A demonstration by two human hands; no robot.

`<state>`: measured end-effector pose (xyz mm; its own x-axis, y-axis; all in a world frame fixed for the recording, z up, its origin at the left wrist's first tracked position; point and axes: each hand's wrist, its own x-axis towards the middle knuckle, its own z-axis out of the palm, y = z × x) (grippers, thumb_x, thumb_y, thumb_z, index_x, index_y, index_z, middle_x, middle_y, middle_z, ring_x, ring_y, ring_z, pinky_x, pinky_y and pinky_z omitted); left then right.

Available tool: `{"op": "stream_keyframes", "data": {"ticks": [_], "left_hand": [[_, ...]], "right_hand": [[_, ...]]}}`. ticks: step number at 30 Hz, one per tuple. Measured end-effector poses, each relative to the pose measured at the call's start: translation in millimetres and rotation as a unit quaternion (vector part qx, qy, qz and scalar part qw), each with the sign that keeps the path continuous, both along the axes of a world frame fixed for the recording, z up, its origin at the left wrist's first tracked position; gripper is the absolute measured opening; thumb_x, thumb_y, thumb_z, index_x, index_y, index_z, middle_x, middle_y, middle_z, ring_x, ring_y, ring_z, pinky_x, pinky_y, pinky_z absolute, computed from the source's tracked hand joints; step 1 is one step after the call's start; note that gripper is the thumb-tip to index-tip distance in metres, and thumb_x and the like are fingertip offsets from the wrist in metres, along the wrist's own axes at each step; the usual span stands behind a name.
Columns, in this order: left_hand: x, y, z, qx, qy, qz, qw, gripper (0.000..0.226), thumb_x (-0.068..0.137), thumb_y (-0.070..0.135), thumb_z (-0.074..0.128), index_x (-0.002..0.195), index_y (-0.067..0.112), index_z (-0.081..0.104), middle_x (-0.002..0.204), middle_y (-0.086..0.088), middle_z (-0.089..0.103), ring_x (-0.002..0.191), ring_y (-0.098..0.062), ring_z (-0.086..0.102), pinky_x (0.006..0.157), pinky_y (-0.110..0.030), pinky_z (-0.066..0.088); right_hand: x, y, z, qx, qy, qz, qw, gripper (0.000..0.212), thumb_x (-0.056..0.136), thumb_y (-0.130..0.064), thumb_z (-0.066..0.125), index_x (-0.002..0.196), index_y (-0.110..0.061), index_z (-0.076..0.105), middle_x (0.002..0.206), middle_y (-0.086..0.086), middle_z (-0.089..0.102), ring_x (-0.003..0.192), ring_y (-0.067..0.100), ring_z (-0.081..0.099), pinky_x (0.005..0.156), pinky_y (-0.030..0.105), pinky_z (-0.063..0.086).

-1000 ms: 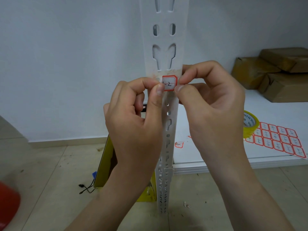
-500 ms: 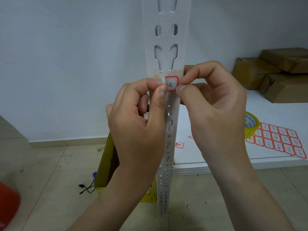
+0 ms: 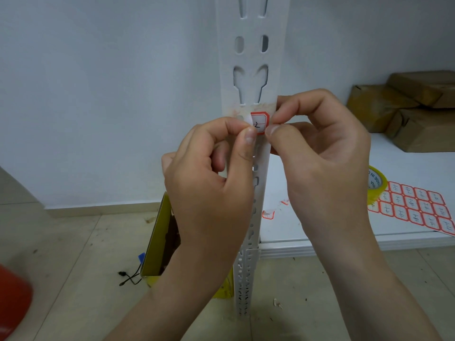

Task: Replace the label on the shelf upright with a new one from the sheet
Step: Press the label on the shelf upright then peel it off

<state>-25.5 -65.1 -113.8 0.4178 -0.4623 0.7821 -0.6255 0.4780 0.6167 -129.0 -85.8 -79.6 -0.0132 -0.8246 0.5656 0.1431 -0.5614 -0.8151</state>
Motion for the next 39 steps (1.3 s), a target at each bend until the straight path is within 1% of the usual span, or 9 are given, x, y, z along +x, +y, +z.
{"op": "stream_keyframes", "data": {"ticks": [5,12,17,19,24,28,31,35,39], "left_hand": [[-1.9,0.0,-1.0,0.01,0.017,-0.01,1.0,0.016,0.1,0.034,0.064,0.092,0.047,0.059,0.061,0.015,0.036,0.056,-0.009,0.039,0.061,-0.062,0.047],[-3.2,0.2,-2.3,0.007,0.011,-0.014,1.0,0.016,0.1,0.033,0.062,0.093,0.048,0.058,0.061,0.015,0.035,0.057,-0.008,0.039,0.061,-0.063,0.046],[-4.8,1.5,-1.2,-0.001,-0.001,-0.012,1.0,0.015,0.099,0.032,0.061,0.095,0.046,0.057,0.062,0.016,0.034,0.057,-0.007,0.04,0.062,-0.062,0.047],[-5.6,1.8,-2.5,-0.005,-0.005,-0.015,1.0,0.011,0.099,0.031,0.061,0.096,0.041,0.059,0.062,0.017,0.034,0.057,-0.007,0.04,0.062,-0.062,0.047],[-7.5,1.5,-2.4,-0.002,0.001,-0.013,1.0,0.009,0.099,0.032,0.06,0.095,0.041,0.059,0.062,0.016,0.033,0.057,-0.007,0.039,0.062,-0.062,0.047],[-8.6,2.0,-3.6,-0.006,-0.003,-0.018,1.0,0.005,0.099,0.03,0.061,0.097,0.035,0.061,0.063,0.016,0.034,0.057,-0.009,0.039,0.061,-0.061,0.047],[-9.4,3.0,-3.7,-0.006,0.001,-0.02,1.0,0.006,0.099,0.031,0.061,0.097,0.036,0.061,0.063,0.016,0.034,0.057,-0.009,0.039,0.061,-0.061,0.047],[-10.6,2.9,-2.9,-0.002,0.008,-0.026,1.0,0.009,0.099,0.034,0.061,0.096,0.042,0.059,0.063,0.016,0.034,0.057,-0.011,0.039,0.06,-0.063,0.046],[-12.7,3.6,-3.9,-0.003,0.009,-0.03,0.999,0.007,0.099,0.034,0.061,0.096,0.041,0.062,0.063,0.016,0.036,0.057,-0.012,0.039,0.059,-0.063,0.045]], "right_hand": [[1.2,-0.1,-0.5,-0.001,-0.003,0.002,1.0,0.022,0.086,0.005,0.061,0.08,-0.016,0.062,0.087,-0.012,0.073,0.072,0.012,0.071,0.059,0.034,0.061],[1.7,-1.3,-1.1,-0.001,-0.004,-0.001,1.0,0.02,0.085,0.001,0.063,0.079,-0.018,0.062,0.092,-0.006,0.073,0.074,0.012,0.072,0.062,0.027,0.062],[1.0,-1.1,-1.3,0.001,0.0,-0.006,1.0,0.017,0.085,0.0,0.063,0.08,-0.017,0.062,0.095,-0.001,0.076,0.08,0.021,0.075,0.065,0.037,0.064],[0.7,-1.0,-1.3,0.001,0.001,-0.007,1.0,0.018,0.085,0.0,0.063,0.08,-0.017,0.062,0.094,-0.001,0.076,0.08,0.023,0.075,0.065,0.039,0.064],[0.5,-0.4,-0.4,0.005,0.001,-0.004,1.0,0.019,0.085,-0.001,0.063,0.079,-0.018,0.062,0.096,0.001,0.075,0.08,0.024,0.075,0.064,0.038,0.064],[0.3,1.0,0.5,0.009,0.001,-0.007,1.0,0.017,0.084,-0.001,0.062,0.078,-0.016,0.062,0.088,0.003,0.075,0.078,0.028,0.074,0.062,0.046,0.062],[-0.1,1.0,1.1,0.013,-0.001,-0.008,1.0,0.015,0.084,-0.002,0.063,0.079,-0.016,0.062,0.093,0.001,0.075,0.08,0.024,0.076,0.065,0.048,0.064],[-0.6,0.8,2.5,0.021,-0.009,-0.006,1.0,0.011,0.085,-0.006,0.065,0.081,-0.016,0.062,0.097,0.0,0.075,0.081,0.017,0.076,0.067,0.04,0.067],[-0.5,1.1,2.2,0.024,-0.014,0.002,1.0,0.013,0.087,-0.005,0.064,0.082,-0.016,0.062,0.093,-0.004,0.074,0.077,0.011,0.074,0.062,0.03,0.064]]}}
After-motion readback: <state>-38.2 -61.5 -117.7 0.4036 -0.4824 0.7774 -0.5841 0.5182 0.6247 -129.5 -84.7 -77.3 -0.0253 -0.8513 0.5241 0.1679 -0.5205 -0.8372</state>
